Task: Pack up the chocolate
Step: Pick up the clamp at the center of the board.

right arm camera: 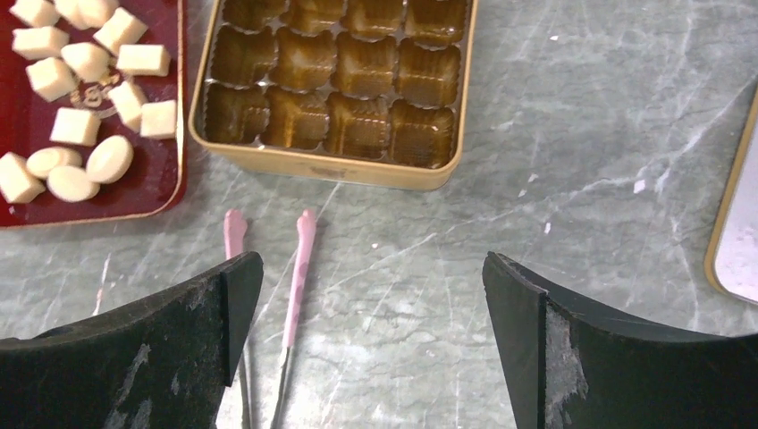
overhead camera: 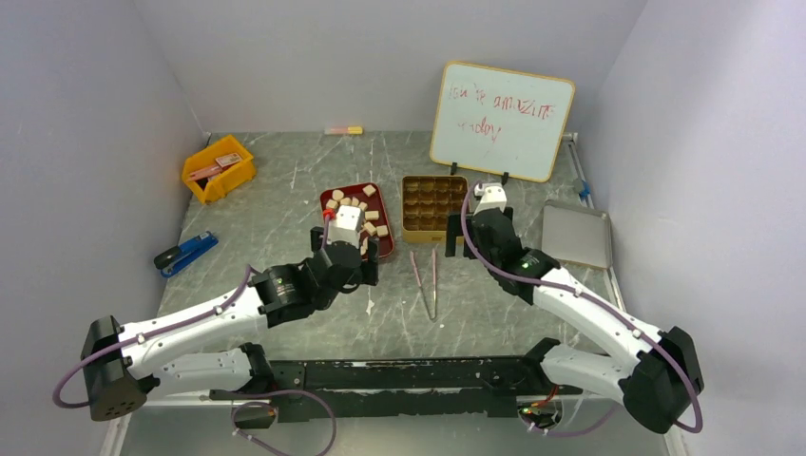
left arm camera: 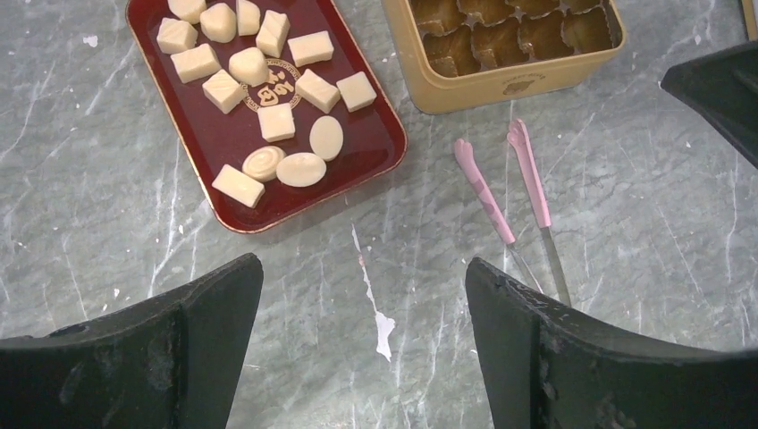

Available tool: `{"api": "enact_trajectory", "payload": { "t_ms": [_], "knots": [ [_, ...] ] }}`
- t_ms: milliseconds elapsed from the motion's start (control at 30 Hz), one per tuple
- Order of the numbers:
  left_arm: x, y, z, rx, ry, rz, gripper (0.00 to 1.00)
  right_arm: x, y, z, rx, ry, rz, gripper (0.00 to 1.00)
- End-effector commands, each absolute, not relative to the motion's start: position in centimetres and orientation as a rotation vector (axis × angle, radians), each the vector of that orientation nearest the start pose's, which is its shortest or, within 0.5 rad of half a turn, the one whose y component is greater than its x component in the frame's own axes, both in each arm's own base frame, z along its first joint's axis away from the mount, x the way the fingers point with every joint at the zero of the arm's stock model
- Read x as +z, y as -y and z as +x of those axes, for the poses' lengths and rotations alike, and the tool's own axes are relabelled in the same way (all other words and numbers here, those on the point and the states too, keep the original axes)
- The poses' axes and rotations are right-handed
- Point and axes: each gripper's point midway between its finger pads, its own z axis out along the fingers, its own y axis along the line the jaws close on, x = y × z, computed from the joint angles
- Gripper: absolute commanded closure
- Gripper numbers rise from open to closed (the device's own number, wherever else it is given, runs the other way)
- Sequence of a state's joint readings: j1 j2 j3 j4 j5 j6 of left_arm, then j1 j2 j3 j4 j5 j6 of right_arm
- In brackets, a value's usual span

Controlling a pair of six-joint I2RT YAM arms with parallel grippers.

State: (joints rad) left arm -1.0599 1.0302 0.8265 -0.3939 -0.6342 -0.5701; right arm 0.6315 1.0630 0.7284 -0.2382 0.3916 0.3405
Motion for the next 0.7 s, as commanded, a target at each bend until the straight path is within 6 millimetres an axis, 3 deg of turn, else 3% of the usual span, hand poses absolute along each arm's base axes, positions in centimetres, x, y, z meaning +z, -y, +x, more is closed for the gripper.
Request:
{"api": "enact_trajectory", "payload": {
  "t_ms": [0,267,667],
  "knots": [
    [20.2,22.4,22.4,-0.345,-2.029,0.108,0.12,16.4,-15.8,27.9,0.232,-2.079,-0.096,0.0],
    [20.1,23.0,22.4,-0.366,-2.02,0.105,0.12,13.4,-18.7,24.3,0.388,-2.127,-0.202,0.0],
    [20.5,23.2,22.3,-0.397,-1.997,0.099,0.13,8.3,-23.2,21.7,0.297,-2.223,-0.367,0.01]
  ]
}}
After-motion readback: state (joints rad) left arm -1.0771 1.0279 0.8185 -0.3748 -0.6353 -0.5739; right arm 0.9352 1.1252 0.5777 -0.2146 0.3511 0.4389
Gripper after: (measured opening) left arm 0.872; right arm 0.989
